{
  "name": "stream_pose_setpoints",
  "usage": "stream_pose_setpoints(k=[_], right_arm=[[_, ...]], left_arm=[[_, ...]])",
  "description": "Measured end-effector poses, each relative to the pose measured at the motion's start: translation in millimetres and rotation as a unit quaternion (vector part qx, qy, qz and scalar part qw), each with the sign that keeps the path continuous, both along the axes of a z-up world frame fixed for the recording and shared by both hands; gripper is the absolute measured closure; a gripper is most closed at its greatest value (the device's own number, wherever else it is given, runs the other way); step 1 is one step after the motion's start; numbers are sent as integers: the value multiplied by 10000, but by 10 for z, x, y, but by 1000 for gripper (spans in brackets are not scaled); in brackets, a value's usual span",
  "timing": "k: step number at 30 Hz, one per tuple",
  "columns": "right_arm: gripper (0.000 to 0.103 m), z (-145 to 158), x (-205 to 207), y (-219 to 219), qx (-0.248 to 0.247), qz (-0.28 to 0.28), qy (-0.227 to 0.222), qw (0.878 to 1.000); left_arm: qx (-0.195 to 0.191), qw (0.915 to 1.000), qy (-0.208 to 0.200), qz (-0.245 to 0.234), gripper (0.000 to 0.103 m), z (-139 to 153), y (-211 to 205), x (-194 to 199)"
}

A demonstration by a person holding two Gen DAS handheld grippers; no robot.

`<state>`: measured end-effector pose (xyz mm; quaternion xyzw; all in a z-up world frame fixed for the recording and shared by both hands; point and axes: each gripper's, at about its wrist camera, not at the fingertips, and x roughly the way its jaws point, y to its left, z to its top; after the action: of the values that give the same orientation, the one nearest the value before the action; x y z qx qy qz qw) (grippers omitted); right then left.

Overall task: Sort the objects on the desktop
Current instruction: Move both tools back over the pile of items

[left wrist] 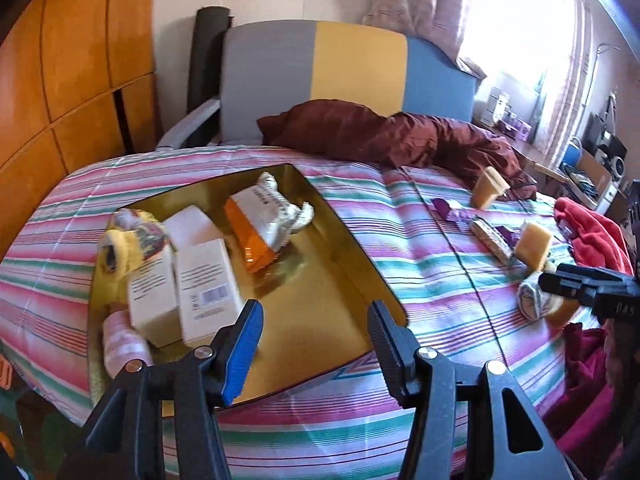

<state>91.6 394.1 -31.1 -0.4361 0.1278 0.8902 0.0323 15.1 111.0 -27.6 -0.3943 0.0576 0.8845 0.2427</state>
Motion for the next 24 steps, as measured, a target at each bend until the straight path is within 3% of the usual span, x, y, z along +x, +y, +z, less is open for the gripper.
stream_pose_setpoints(k=[9, 16, 18, 24], right_arm=[[11, 158, 343, 904, -237, -1156, -124, 9929], [11, -85, 549, 1531, -707, -2396, -703, 9657], [11, -180, 554, 1639, -1083, -2522, -841, 9579], [12, -366, 428, 1734, -1097, -2680, -1363, 9474]], left_arm=[[-60, 9980, -122, -617, 48, -48, 388, -3], [-144, 9907, -194, -1338, 48, -99, 837, 4], [-173, 9888, -235, -1465, 48, -101, 964, -19], [58, 9767, -448, -2098, 48, -105, 1351, -38]])
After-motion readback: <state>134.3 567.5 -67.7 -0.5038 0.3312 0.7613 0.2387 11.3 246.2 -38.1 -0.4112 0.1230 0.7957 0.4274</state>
